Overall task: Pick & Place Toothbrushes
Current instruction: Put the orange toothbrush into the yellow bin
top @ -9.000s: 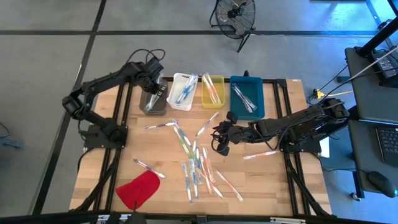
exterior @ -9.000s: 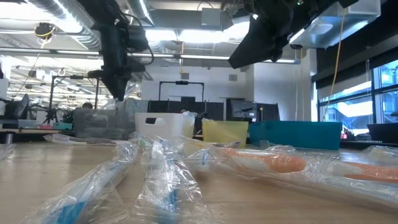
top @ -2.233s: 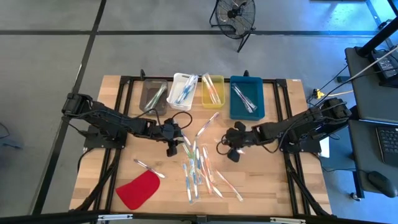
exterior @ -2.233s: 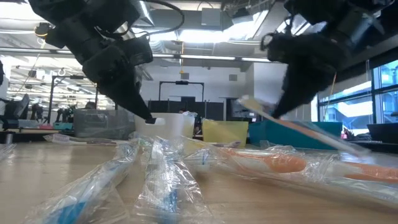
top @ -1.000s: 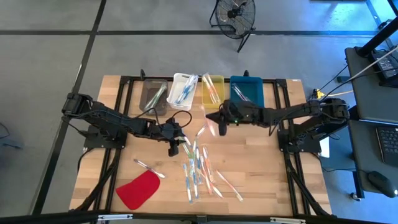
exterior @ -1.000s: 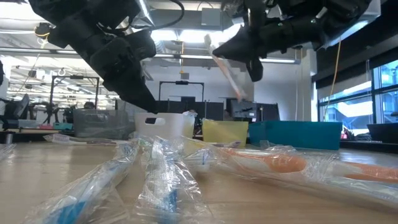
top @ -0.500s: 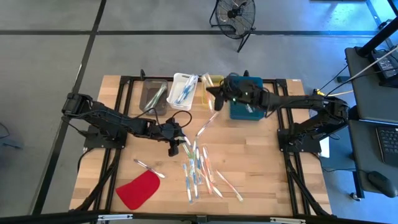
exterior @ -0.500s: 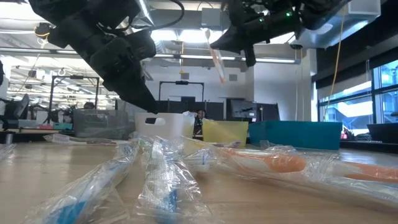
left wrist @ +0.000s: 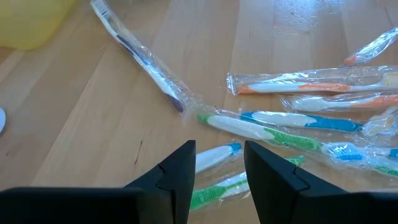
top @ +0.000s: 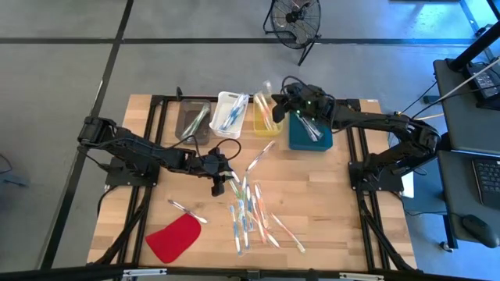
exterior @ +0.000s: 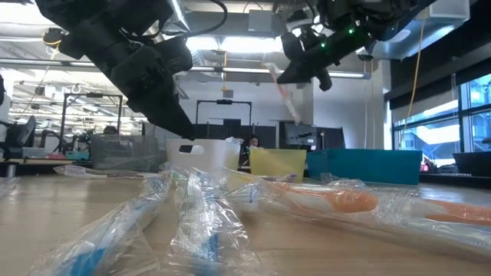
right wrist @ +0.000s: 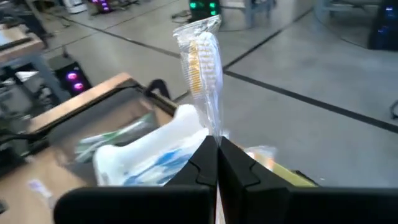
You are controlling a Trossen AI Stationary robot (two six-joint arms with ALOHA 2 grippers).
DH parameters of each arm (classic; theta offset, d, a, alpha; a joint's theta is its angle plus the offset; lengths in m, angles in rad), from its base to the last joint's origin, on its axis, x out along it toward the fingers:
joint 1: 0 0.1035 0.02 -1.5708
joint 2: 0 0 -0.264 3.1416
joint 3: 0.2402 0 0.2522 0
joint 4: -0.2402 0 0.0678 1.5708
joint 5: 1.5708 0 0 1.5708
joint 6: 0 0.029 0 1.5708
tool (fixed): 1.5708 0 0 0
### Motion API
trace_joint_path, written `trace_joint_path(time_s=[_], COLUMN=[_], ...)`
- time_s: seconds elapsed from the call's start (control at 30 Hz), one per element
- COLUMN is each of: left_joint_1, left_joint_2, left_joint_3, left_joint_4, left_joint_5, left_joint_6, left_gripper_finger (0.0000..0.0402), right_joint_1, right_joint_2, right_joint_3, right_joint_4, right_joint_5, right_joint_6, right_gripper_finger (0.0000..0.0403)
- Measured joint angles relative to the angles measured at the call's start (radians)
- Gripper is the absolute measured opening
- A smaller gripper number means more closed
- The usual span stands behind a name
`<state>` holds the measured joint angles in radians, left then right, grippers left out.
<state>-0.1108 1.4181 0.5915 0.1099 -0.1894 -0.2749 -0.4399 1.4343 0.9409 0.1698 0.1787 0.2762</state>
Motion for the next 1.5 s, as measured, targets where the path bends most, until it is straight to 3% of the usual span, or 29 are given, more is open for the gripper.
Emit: trace_joint_path(time_s=[0.37, 1.5], left_joint_1=[0.000, 0.000], left_joint_2=[0.000, 0.000], left_joint_3=[0.000, 0.000], left_joint_4=[0.000, 0.000], left_joint_5=[0.000, 0.000], left_joint_6=[0.000, -0.003], left_gripper_finger=[0.0132, 0.0132], right_joint_1=[-0.069, -0.076], right_joint_2=[0.048, 0.349], right_joint_3=[0.000, 0.000], right_joint_4=[0.014, 0.092], right_joint_5=[-0.019, -0.034], right_joint_6=[0.029, 0.109], right_gripper_finger=[0.0002, 0.0002])
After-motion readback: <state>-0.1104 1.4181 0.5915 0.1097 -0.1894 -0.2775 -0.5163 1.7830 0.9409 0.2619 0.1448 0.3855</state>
